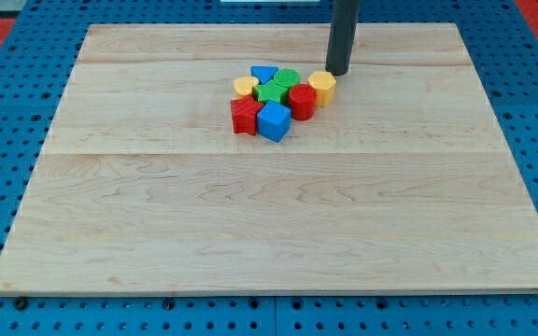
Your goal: Move your arm away from hexagon
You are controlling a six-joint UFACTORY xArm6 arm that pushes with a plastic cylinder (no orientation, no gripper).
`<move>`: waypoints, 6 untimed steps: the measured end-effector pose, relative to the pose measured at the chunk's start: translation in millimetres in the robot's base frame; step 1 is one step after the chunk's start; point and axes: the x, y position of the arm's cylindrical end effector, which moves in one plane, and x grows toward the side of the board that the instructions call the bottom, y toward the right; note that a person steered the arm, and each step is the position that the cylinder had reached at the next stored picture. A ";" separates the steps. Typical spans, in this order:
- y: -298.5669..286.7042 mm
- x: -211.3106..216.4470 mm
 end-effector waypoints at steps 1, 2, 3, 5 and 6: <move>1.9 100.4; -12.1 153.7; 30.7 126.5; 79.6 59.5; 59.3 11.2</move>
